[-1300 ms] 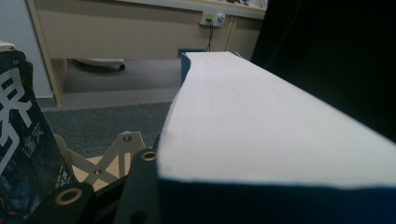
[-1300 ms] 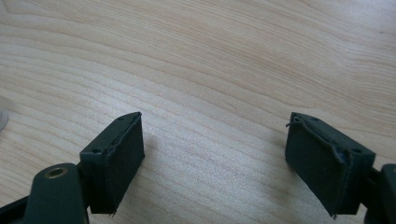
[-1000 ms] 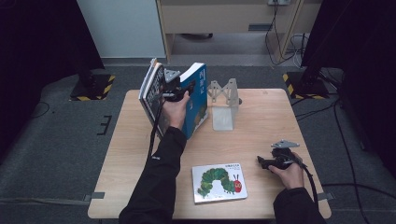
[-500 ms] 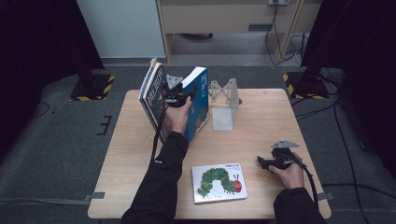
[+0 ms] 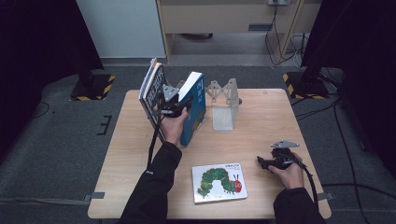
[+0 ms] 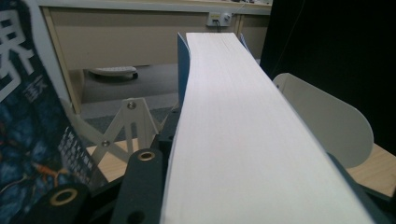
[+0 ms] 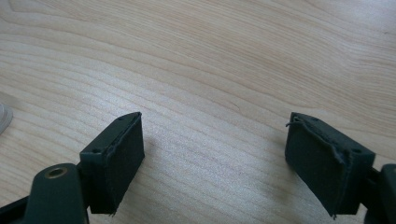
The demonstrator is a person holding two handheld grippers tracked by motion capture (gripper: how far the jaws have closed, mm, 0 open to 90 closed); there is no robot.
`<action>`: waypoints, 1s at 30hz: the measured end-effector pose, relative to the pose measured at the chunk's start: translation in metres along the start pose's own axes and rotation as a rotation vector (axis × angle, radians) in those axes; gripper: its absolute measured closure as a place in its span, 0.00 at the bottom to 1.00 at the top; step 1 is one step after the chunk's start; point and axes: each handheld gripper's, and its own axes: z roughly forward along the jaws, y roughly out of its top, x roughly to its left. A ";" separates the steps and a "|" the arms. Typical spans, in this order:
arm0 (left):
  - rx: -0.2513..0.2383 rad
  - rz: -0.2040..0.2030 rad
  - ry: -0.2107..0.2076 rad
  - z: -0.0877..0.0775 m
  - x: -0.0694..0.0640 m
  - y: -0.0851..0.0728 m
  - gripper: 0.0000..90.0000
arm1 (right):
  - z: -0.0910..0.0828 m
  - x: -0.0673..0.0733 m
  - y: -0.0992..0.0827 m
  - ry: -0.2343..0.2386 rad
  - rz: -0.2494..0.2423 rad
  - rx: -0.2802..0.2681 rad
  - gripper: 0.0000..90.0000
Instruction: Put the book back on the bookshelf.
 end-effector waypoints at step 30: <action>-0.036 0.001 0.026 0.005 -0.020 -0.007 0.65 | 0.001 0.001 0.000 0.002 0.005 -0.001 0.21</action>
